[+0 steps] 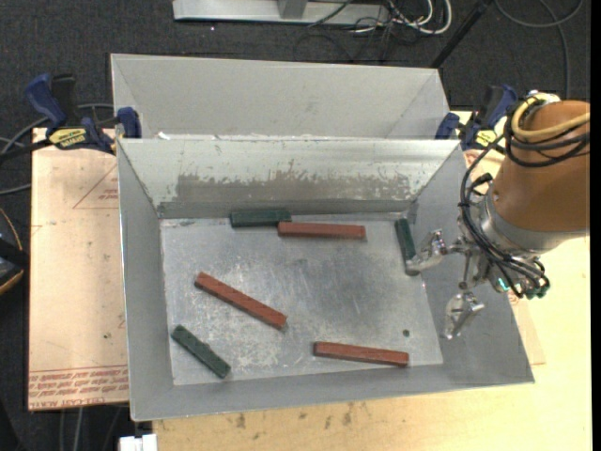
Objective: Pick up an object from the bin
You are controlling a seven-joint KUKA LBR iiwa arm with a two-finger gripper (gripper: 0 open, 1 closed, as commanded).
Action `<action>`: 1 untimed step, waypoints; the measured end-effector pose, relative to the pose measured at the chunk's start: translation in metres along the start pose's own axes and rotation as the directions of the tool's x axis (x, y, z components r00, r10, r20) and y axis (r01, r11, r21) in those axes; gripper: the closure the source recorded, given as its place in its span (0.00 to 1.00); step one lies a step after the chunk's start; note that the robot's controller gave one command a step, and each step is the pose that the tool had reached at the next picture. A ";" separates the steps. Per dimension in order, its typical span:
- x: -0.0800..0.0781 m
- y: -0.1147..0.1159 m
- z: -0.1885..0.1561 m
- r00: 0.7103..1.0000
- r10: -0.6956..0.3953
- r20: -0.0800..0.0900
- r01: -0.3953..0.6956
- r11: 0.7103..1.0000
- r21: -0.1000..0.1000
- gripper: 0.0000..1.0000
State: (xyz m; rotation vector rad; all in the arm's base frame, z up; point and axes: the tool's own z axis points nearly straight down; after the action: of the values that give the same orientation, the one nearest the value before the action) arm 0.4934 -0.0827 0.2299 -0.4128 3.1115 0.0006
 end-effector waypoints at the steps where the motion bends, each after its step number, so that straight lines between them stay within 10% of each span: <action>1: 0.000 0.000 0.000 1.000 0.000 0.000 0.000 1.000 0.000 0.00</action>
Offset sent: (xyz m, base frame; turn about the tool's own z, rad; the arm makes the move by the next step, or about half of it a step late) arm -0.0109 0.0206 -0.1028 -0.0991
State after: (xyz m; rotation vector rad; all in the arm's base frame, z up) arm 0.4934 -0.0827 0.2299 -0.4127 3.1115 0.0006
